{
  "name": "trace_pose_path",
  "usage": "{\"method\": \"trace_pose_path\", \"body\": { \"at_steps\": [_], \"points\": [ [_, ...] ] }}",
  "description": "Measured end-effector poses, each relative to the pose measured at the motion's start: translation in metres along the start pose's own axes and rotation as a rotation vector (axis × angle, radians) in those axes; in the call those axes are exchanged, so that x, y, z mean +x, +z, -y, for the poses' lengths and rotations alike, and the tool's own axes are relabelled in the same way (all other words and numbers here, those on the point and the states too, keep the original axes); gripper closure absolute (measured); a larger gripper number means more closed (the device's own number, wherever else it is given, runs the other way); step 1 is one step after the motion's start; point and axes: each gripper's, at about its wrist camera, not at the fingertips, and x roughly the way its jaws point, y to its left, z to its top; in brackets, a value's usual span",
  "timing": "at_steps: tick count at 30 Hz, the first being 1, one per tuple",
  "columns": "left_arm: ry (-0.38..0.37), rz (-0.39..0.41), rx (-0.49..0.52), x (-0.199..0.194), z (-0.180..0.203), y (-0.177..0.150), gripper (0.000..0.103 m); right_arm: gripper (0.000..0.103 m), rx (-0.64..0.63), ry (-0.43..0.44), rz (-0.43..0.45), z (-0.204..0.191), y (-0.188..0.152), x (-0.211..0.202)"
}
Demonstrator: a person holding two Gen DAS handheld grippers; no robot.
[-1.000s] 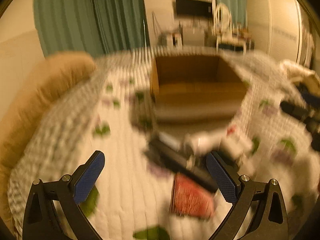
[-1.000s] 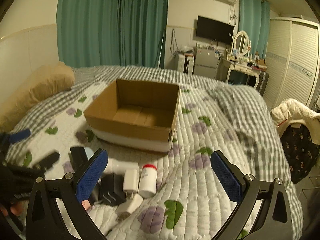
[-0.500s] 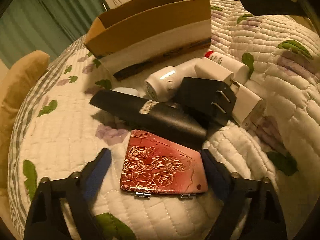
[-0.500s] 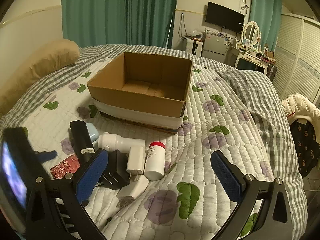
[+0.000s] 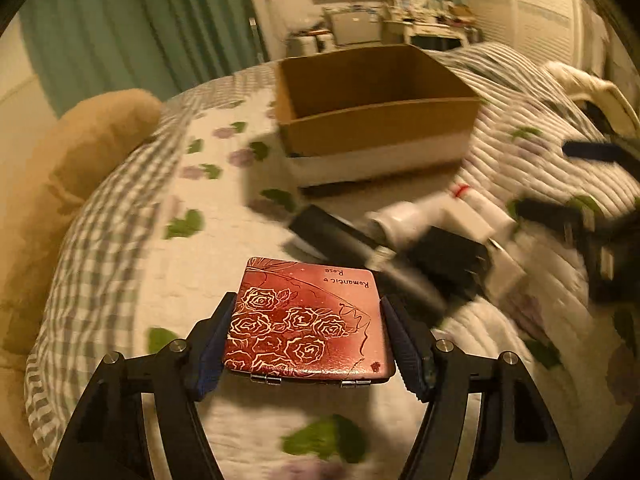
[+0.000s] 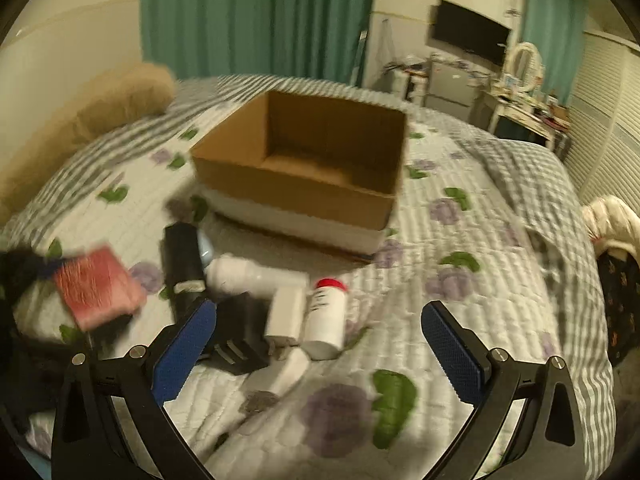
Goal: Organize rigid objects
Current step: 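Grasp the red rose-patterned card case with the left gripper, then grasp the black plug charger with the right gripper while the left lifts the card case, then lower the card case and black charger into the box and open both grippers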
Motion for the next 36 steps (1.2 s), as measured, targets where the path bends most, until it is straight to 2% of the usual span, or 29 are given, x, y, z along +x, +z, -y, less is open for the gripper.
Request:
{"method": "trace_pose_path", "body": {
  "at_steps": [3,5,11,13,16,19,24,27,31,36],
  "points": [
    [-0.007,0.006,-0.048,0.001,-0.015,0.002,0.032,0.006,-0.090,0.045,-0.068,-0.024,-0.001,0.019],
    [-0.007,0.014,-0.057,0.000,-0.019,0.003,0.032,0.017,-0.130,0.061,-0.119,-0.037,-0.004,0.037],
    [-0.028,0.020,-0.066,0.002,-0.021,0.003,0.032,0.039,-0.183,0.065,-0.222,-0.056,-0.012,0.071],
    [-0.039,0.019,-0.070,0.004,-0.021,0.003,0.032,0.042,-0.195,0.054,-0.222,-0.061,-0.012,0.074],
    [-0.048,0.022,-0.073,0.004,-0.021,0.004,0.032,0.064,-0.212,0.066,-0.214,-0.066,-0.014,0.075],
    [-0.045,0.032,-0.072,0.001,-0.022,0.006,0.031,0.064,-0.225,0.049,-0.197,-0.066,-0.013,0.074],
    [-0.037,0.059,-0.069,-0.006,-0.023,0.017,0.031,0.065,-0.150,0.123,-0.100,-0.054,-0.003,0.039],
    [-0.047,0.096,-0.083,-0.016,-0.025,0.033,0.031,0.065,-0.134,0.125,-0.026,-0.046,0.017,0.013],
    [-0.065,0.167,-0.098,-0.030,-0.028,0.068,0.031,0.065,-0.136,0.090,0.098,-0.028,0.062,-0.023],
    [-0.049,0.290,-0.094,-0.044,-0.032,0.131,0.031,0.065,-0.121,0.026,0.236,0.000,0.128,-0.052]
  ]
}}
